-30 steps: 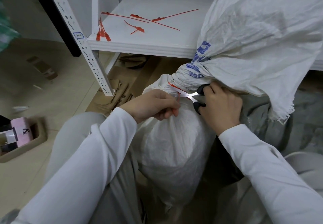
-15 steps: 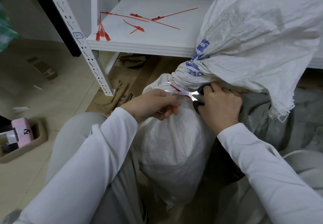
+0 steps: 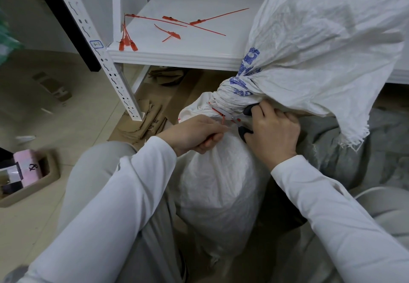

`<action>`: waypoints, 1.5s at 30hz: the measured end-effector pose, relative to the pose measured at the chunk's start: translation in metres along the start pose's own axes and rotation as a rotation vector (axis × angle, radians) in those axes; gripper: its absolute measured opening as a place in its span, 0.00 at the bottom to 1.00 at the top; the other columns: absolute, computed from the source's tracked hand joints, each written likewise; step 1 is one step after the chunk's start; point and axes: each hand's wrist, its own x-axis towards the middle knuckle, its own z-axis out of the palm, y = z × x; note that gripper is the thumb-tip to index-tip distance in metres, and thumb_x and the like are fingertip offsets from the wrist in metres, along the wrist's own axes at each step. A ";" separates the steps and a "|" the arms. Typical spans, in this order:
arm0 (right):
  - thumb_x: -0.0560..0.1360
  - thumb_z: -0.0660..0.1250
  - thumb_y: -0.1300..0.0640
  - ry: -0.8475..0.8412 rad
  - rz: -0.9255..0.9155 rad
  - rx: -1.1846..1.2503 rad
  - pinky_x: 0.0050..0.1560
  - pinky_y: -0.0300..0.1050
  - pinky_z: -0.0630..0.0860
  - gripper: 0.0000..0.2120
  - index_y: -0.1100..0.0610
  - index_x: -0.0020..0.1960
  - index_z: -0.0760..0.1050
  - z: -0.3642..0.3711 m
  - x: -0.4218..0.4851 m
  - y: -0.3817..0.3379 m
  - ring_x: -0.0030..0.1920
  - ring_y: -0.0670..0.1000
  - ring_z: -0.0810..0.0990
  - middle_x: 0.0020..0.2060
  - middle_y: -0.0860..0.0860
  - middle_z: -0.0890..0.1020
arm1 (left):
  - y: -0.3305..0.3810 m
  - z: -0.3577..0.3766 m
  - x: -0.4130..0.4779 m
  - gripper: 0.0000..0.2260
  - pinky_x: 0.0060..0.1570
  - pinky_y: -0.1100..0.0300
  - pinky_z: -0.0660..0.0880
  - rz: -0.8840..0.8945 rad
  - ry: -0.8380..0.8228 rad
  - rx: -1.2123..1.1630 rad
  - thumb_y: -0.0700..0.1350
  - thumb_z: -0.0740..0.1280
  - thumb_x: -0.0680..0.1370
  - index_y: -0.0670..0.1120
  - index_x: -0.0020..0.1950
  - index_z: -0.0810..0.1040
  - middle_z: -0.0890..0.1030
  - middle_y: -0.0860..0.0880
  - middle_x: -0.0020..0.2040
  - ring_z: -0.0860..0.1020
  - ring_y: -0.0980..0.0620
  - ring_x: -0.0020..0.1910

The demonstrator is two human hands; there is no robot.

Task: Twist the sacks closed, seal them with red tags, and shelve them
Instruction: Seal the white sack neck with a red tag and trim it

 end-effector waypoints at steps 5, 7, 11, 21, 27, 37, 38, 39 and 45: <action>0.57 0.74 0.47 0.031 -0.015 -0.006 0.37 0.45 0.70 0.18 0.55 0.43 0.77 0.000 -0.001 -0.004 0.33 0.56 0.78 0.42 0.53 0.79 | 0.000 0.001 0.000 0.21 0.24 0.63 0.54 -0.009 -0.063 0.031 0.43 0.56 0.83 0.45 0.29 0.65 0.64 0.51 0.21 0.59 0.56 0.22; 0.56 0.74 0.48 0.052 -0.025 0.009 0.36 0.44 0.69 0.17 0.55 0.40 0.77 -0.001 0.000 -0.003 0.32 0.56 0.77 0.40 0.53 0.79 | 0.000 0.002 0.001 0.21 0.24 0.63 0.53 0.000 -0.062 0.034 0.43 0.56 0.83 0.45 0.29 0.64 0.64 0.51 0.21 0.58 0.56 0.22; 0.55 0.74 0.49 0.078 -0.053 0.069 0.33 0.43 0.68 0.14 0.53 0.37 0.78 -0.003 0.004 0.003 0.31 0.56 0.77 0.37 0.51 0.80 | -0.001 0.001 0.002 0.21 0.23 0.64 0.52 0.011 -0.048 0.011 0.42 0.56 0.83 0.45 0.29 0.63 0.63 0.51 0.21 0.58 0.56 0.21; 0.51 0.76 0.53 0.096 -0.081 0.119 0.31 0.40 0.65 0.12 0.54 0.33 0.78 -0.002 0.012 0.014 0.25 0.55 0.75 0.31 0.51 0.78 | -0.003 -0.008 0.001 0.23 0.22 0.65 0.53 0.053 -0.007 -0.145 0.44 0.56 0.83 0.48 0.27 0.65 0.62 0.51 0.21 0.58 0.56 0.22; 0.57 0.73 0.51 0.100 -0.086 0.100 0.33 0.43 0.68 0.11 0.54 0.36 0.78 -0.004 0.008 0.011 0.30 0.56 0.76 0.34 0.51 0.78 | -0.003 -0.007 0.001 0.21 0.22 0.66 0.53 0.029 -0.065 -0.078 0.43 0.56 0.83 0.46 0.28 0.63 0.63 0.51 0.21 0.58 0.56 0.21; 0.55 0.76 0.52 0.054 -0.059 0.115 0.33 0.43 0.68 0.13 0.54 0.36 0.79 -0.005 0.008 0.006 0.32 0.56 0.77 0.36 0.51 0.79 | -0.002 -0.001 0.001 0.21 0.21 0.67 0.54 0.018 -0.085 -0.034 0.42 0.56 0.83 0.45 0.29 0.63 0.62 0.52 0.21 0.57 0.57 0.21; 0.54 0.76 0.51 0.043 -0.057 0.141 0.33 0.43 0.69 0.13 0.53 0.36 0.79 -0.005 0.009 0.008 0.32 0.56 0.77 0.35 0.51 0.79 | -0.002 -0.002 0.001 0.21 0.21 0.67 0.54 0.026 -0.074 -0.046 0.43 0.56 0.83 0.46 0.29 0.63 0.62 0.52 0.21 0.57 0.57 0.21; 0.54 0.77 0.50 0.032 -0.054 0.162 0.33 0.42 0.70 0.14 0.53 0.36 0.80 -0.006 0.010 0.010 0.31 0.56 0.78 0.34 0.51 0.79 | -0.002 -0.004 0.001 0.21 0.21 0.67 0.54 0.032 -0.062 -0.062 0.43 0.56 0.83 0.46 0.29 0.63 0.62 0.52 0.21 0.57 0.56 0.22; 0.51 0.81 0.48 -0.039 -0.045 0.184 0.30 0.38 0.68 0.16 0.52 0.35 0.82 -0.013 0.015 0.012 0.25 0.55 0.76 0.31 0.49 0.79 | -0.003 -0.011 0.001 0.23 0.22 0.66 0.52 0.047 -0.027 -0.155 0.44 0.56 0.83 0.48 0.26 0.65 0.61 0.52 0.22 0.57 0.56 0.22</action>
